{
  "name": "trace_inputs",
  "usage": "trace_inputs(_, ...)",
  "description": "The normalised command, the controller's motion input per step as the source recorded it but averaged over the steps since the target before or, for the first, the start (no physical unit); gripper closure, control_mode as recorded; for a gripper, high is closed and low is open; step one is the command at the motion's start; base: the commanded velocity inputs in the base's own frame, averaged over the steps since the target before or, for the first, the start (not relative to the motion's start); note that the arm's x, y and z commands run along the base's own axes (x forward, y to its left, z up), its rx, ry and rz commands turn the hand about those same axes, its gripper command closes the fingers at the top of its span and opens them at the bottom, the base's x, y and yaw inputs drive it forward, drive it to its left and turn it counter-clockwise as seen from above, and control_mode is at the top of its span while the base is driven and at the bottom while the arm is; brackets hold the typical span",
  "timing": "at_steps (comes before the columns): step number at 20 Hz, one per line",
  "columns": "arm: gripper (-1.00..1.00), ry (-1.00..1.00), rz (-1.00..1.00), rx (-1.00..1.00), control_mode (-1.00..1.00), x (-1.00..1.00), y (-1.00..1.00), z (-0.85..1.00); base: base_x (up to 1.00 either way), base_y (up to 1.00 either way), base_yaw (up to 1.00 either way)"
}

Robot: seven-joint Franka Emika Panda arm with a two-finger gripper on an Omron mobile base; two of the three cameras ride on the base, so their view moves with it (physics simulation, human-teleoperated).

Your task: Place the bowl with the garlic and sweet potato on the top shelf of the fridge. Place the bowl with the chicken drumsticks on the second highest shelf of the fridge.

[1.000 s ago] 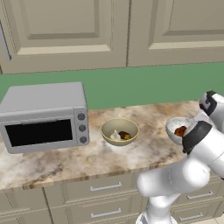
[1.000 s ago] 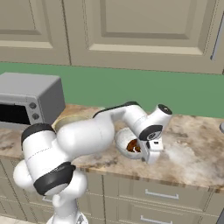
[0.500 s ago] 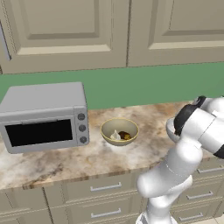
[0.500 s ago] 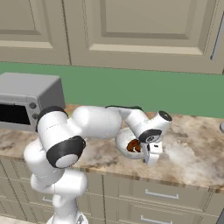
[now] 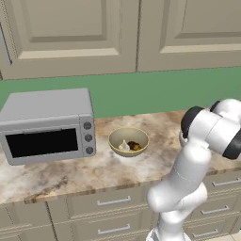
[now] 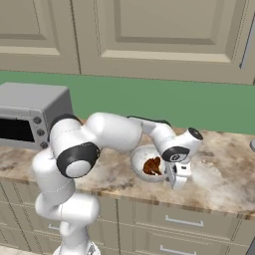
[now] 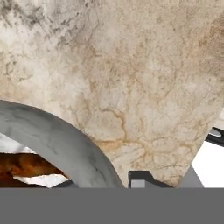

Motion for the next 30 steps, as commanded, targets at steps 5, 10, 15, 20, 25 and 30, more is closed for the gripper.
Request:
trace_inputs(5,1.0,-0.09,0.0,0.0,-1.0,-0.24,0.42,0.31,0.0,0.0,0.0)
trace_inputs(10,1.0,-0.29,-0.01,0.0,-1.0,-0.54,0.99,0.95,0.0,0.0,0.0)
trace_inputs(15,1.0,-0.25,0.0,-0.06,-1.0,-0.71,1.0,1.0,0.0,0.0,0.0)
trace_inputs(20,1.0,-0.2,0.0,-0.17,-1.0,-0.71,1.0,0.9,0.0,0.0,0.0)
trace_inputs(25,1.0,-0.06,0.01,-0.22,-1.0,-0.56,1.0,0.82,0.0,0.0,0.0)
trace_inputs(30,1.0,0.23,0.1,-0.09,-1.0,-0.27,1.0,0.68,0.0,0.0,0.0)
